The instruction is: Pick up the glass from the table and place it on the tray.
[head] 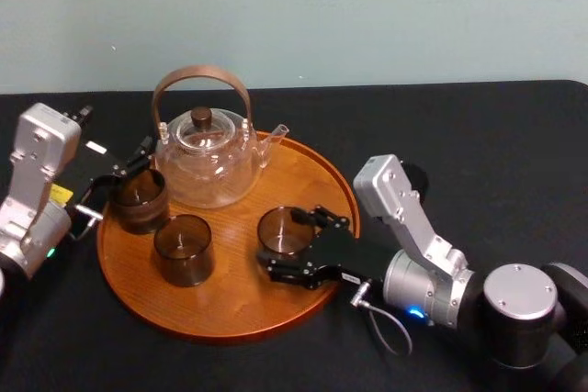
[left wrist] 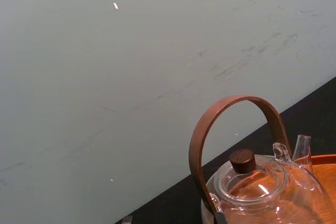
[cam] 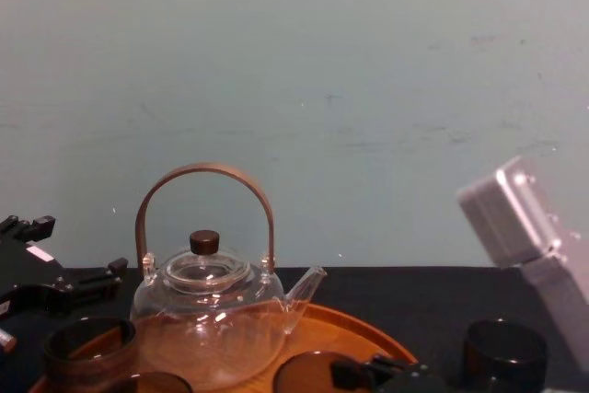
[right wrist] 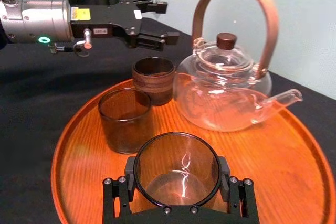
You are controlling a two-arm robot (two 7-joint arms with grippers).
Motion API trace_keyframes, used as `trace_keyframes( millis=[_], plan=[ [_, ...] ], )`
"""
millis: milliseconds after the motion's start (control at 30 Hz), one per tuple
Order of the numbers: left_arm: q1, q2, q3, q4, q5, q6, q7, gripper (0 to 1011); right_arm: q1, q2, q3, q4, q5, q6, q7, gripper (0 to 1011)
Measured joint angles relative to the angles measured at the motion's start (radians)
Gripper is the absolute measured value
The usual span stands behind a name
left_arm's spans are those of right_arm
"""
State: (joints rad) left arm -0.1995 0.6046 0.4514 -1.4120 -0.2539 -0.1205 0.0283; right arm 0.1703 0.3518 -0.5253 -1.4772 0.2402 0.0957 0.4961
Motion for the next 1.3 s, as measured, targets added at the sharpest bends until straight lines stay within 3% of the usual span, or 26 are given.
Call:
trace_keyframes(
  millis=[467,900,1067,1300],
  plan=[
    [0.0,0.0,0.0,0.0,0.0,0.0,0.0,1001,0.024,-0.018,-0.036,0.043,0.007,0.012,0.004,905],
    [0.0,0.0,0.0,0.0,0.0,0.0,0.0,1001,0.024,-0.018,-0.035,0.043,0.008,0.013,0.003,905],
    [0.0,0.0,0.0,0.0,0.0,0.0,0.0,1001,0.024,-0.018,-0.034,0.042,0.008,0.011,0.002,997],
    [0.0,0.0,0.0,0.0,0.0,0.0,0.0,1001,0.023,-0.017,-0.034,0.042,0.008,0.011,0.002,1002]
  ],
)
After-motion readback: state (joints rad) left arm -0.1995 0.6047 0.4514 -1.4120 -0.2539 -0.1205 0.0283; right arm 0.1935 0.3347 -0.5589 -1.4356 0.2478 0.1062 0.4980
